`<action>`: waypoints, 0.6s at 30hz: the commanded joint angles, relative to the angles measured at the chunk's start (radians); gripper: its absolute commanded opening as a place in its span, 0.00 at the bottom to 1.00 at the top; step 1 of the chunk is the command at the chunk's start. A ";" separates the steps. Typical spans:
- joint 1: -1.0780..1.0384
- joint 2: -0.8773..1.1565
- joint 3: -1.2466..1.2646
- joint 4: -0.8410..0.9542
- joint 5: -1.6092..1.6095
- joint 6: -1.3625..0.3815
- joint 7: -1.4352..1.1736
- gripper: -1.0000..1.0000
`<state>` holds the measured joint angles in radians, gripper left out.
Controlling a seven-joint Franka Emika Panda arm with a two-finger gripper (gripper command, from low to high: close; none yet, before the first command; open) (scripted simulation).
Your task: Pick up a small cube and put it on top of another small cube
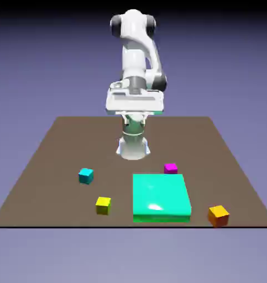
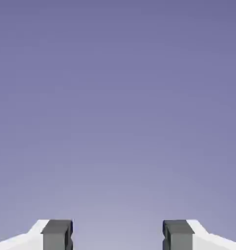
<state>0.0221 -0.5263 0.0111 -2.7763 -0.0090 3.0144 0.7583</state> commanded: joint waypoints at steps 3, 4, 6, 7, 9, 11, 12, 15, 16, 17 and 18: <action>0.025 0.109 0.028 0.084 -0.022 -0.056 0.043 0.50; 0.034 0.145 0.037 0.112 -0.030 -0.075 0.057 0.50; 0.050 0.217 0.055 0.168 -0.045 -0.112 0.086 0.50; 0.059 0.254 0.064 0.196 -0.052 -0.131 0.100 0.50; 0.076 0.326 0.083 0.252 -0.067 -0.169 0.129 0.50; 0.092 0.399 0.101 0.308 -0.082 -0.206 0.158 0.50; 0.101 0.435 0.110 0.336 -0.090 -0.225 0.172 0.50; 0.126 0.544 0.138 0.420 -0.112 -0.281 0.215 0.50; 0.135 0.580 0.147 0.448 -0.120 -0.300 0.229 0.50; 0.143 0.616 0.156 0.475 -0.127 -0.319 0.244 0.50; 0.151 0.652 0.165 0.503 -0.135 -0.337 0.258 0.50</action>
<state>0.1755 0.1260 0.1762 -2.2728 -0.1437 2.6771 1.0161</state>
